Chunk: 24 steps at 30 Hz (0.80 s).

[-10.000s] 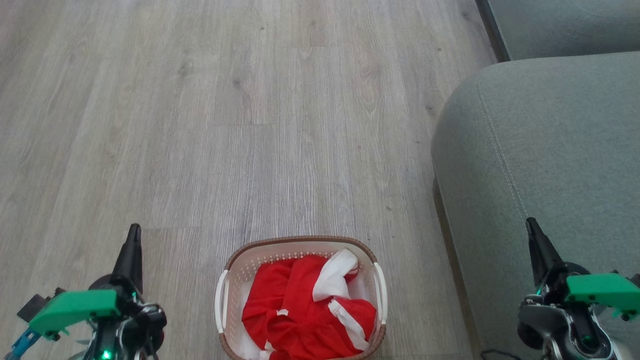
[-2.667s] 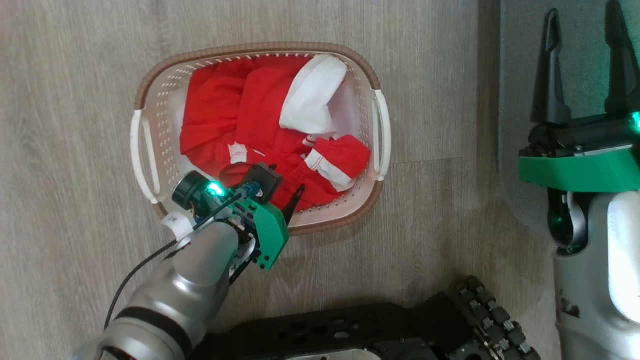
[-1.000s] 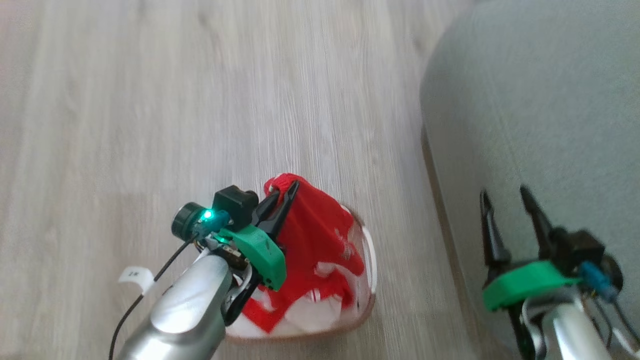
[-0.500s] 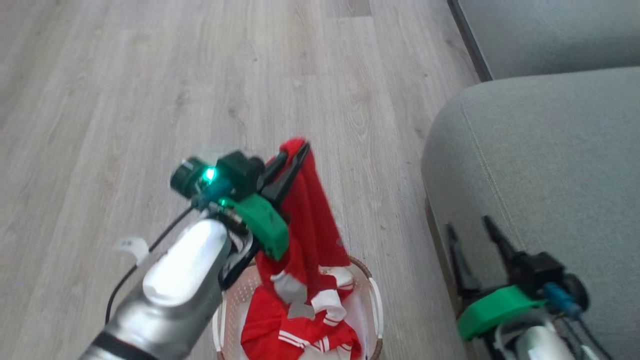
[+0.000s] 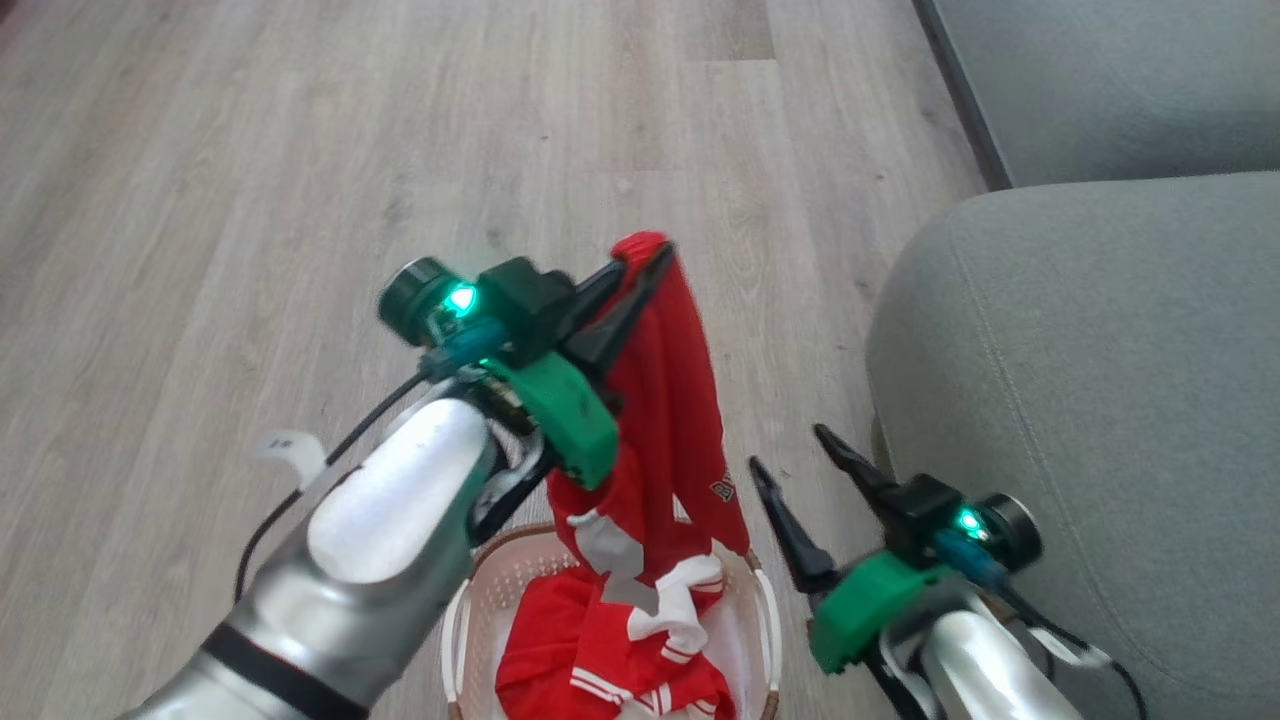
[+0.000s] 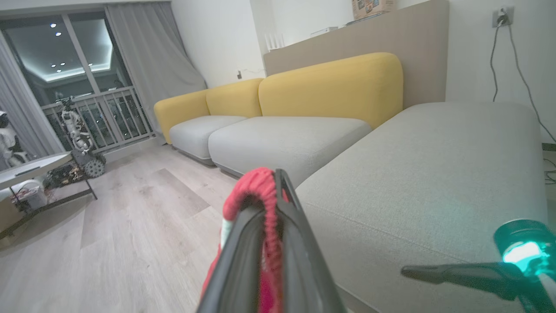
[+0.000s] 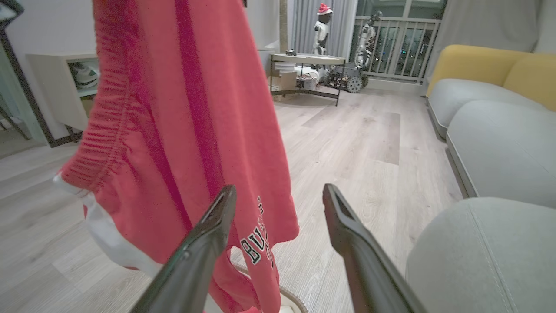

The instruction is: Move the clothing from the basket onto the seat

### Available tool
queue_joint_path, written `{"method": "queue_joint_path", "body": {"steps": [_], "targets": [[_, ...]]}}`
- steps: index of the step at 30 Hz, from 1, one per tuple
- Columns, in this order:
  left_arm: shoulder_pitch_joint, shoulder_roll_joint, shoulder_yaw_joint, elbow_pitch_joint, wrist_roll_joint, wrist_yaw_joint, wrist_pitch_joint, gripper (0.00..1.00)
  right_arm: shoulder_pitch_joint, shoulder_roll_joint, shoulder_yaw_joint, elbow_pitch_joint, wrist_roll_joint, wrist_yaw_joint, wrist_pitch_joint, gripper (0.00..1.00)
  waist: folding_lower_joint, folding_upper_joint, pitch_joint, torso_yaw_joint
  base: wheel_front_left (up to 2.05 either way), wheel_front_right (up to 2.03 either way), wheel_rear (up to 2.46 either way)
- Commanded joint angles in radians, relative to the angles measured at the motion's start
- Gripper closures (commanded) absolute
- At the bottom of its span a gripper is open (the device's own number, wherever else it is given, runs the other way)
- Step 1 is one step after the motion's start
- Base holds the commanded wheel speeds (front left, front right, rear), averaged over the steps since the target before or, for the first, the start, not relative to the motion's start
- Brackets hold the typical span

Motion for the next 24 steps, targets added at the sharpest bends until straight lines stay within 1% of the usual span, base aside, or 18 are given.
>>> {"method": "queue_joint_path", "body": {"steps": [1,7,12,13,14,16,19,24], "targets": [[-0.08,0.006,0.032,-0.042,-0.006,0.0,0.003,1.0,-0.068,-0.002,0.034,-0.011,0.004,0.0,-0.01,0.0,0.0001,-0.0001,-0.002,0.008,0.0,0.0,0.0],[-0.095,-0.021,-0.004,-0.095,-0.02,-0.003,0.026,1.0,-0.175,-0.002,0.132,0.09,0.062,0.0,-0.01,0.0,0.0001,-0.0001,-0.005,0.046,0.0,0.0,0.0],[-0.098,-0.024,-0.025,-0.131,-0.032,-0.004,0.038,1.0,-0.23,-0.002,0.166,0.14,0.109,0.0,-0.01,0.0,0.0001,-0.0001,-0.006,0.078,0.0,0.0,0.0],[-0.095,-0.022,-0.026,-0.135,-0.034,-0.004,0.039,1.0,-0.236,-0.002,0.168,0.145,0.116,0.0,-0.01,0.09,0.0001,-0.0001,-0.006,0.081,0.0,0.0,0.0],[-0.092,-0.018,-0.026,-0.138,-0.035,-0.002,0.04,1.0,-0.24,-0.002,0.171,0.149,0.124,0.0,-0.01,0.54,0.0001,-0.0001,-0.006,0.085,0.0,0.0,0.0],[-0.082,-0.009,-0.026,-0.139,-0.037,0.004,0.043,1.0,-0.244,-0.002,0.174,0.153,0.137,0.0,-0.01,1.0,0.0001,-0.0001,-0.005,0.088,0.0,0.0,0.0],[-0.071,0.001,-0.024,-0.138,-0.039,0.011,0.043,1.0,-0.244,-0.002,0.171,0.155,0.143,0.0,-0.01,1.0,0.0001,-0.0001,-0.003,0.09,0.0,0.0,0.0],[-0.034,0.02,-0.008,-0.13,-0.053,0.037,0.031,1.0,-0.242,-0.002,0.134,0.132,0.142,0.0,-0.01,1.0,0.0001,-0.0001,0.004,0.076,0.0,0.0,0.0]]}}
